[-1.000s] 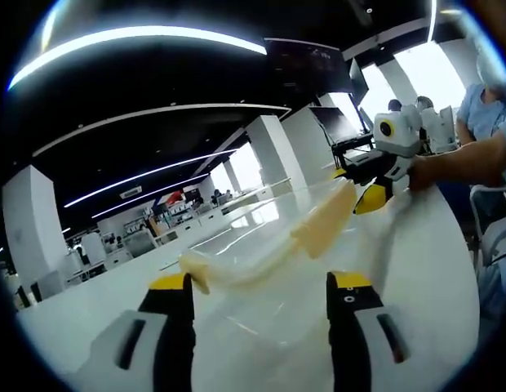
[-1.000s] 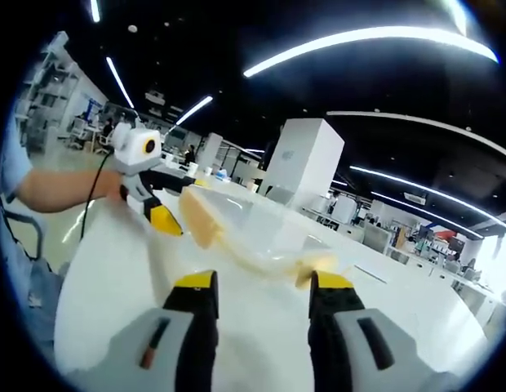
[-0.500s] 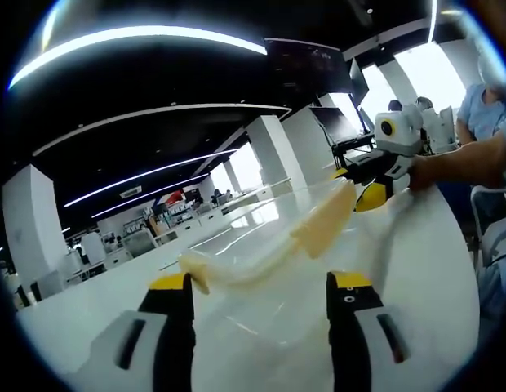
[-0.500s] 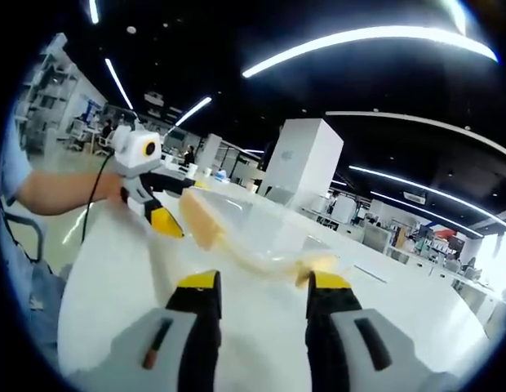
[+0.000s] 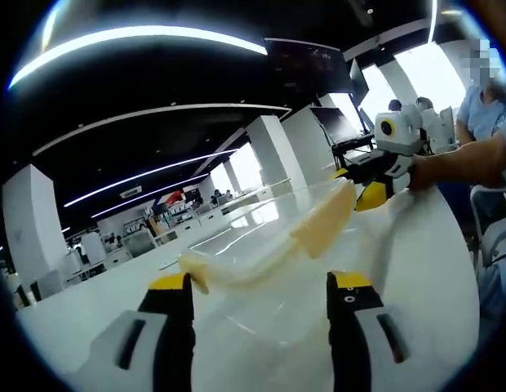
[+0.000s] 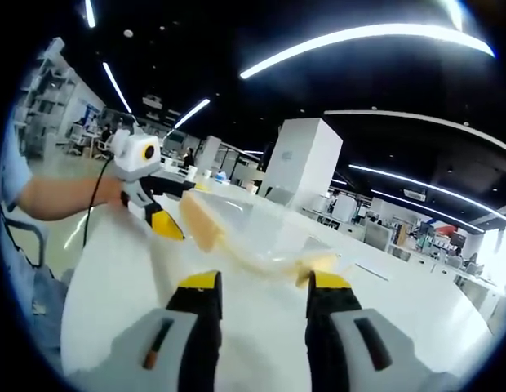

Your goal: Snap each plastic latch of the storage box into its locked position after aligning the lid with the box until every specified latch is closed and the lid sits flush.

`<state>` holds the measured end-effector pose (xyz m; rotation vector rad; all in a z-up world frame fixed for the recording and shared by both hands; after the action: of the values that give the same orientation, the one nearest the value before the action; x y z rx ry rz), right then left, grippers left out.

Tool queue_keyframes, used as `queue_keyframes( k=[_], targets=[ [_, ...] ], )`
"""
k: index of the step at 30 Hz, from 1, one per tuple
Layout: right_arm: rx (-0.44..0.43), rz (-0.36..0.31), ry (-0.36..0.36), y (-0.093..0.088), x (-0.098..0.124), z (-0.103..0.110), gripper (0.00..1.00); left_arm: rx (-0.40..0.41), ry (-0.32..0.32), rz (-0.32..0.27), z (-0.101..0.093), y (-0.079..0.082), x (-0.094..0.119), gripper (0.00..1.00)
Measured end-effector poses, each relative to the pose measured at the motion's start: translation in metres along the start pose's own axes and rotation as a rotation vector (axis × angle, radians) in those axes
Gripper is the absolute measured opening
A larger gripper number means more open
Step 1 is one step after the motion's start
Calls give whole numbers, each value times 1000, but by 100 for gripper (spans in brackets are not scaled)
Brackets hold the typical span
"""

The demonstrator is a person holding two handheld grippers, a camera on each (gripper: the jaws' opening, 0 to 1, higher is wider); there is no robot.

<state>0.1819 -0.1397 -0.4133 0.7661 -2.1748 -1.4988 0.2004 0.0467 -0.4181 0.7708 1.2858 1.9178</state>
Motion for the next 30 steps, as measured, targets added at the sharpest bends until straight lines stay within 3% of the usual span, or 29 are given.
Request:
queue_keyframes(
  k=[20, 30],
  targets=[
    [-39, -8, 7, 1, 9, 11, 35, 1, -1, -1, 1, 0, 0, 65],
    [21, -21, 5, -1, 3, 5, 38, -3, -4, -7, 1, -1, 0, 65]
  ],
)
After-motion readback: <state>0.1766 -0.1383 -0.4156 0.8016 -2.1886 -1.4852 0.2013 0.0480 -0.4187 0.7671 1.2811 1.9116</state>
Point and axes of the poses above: the point that each gripper's makers call its tool centre point, and the gripper's own axes: x roughly backward along the fingers, z roughly to its left, y roughly out of its top, the point moved 3 cm from there along x, roughly backward along the fingers, and after that the axes turned 11 degrees about -y, right-handed, at the moved point
